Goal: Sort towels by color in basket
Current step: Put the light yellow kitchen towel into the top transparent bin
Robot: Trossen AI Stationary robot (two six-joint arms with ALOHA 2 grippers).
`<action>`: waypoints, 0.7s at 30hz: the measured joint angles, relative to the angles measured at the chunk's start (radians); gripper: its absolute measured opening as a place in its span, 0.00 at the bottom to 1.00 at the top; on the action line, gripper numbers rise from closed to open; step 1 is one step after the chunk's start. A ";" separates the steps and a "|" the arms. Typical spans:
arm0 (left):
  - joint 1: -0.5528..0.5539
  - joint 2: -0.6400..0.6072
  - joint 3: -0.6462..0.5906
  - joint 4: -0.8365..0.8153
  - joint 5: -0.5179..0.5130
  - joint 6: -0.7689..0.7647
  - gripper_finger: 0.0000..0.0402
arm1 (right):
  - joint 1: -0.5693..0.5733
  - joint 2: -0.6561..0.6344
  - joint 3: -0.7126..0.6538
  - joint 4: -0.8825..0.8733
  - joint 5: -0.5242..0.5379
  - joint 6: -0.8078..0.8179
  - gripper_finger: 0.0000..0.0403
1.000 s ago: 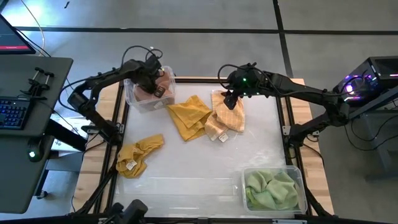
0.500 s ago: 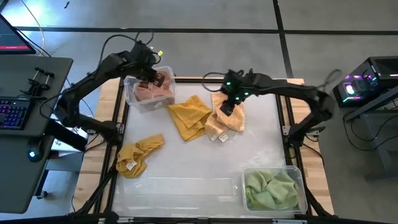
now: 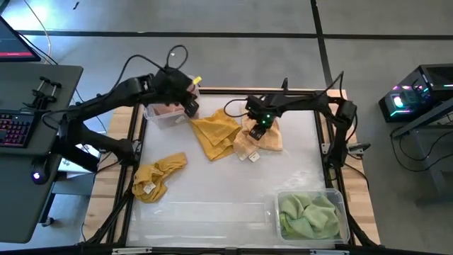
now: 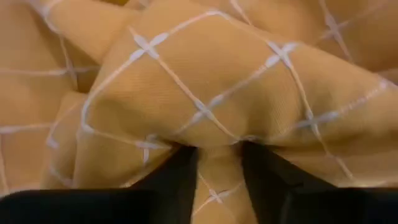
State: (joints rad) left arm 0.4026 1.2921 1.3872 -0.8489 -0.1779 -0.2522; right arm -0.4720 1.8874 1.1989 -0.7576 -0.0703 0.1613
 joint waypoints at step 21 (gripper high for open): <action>-0.153 0.163 0.000 0.606 0.005 0.338 0.15 | -0.025 -0.710 -0.545 0.504 -0.353 0.312 0.00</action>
State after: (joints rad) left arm 0.2497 1.4546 1.3872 -0.2428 -0.1728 0.0859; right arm -0.4971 1.1772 0.6544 -0.2536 -0.4236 0.4732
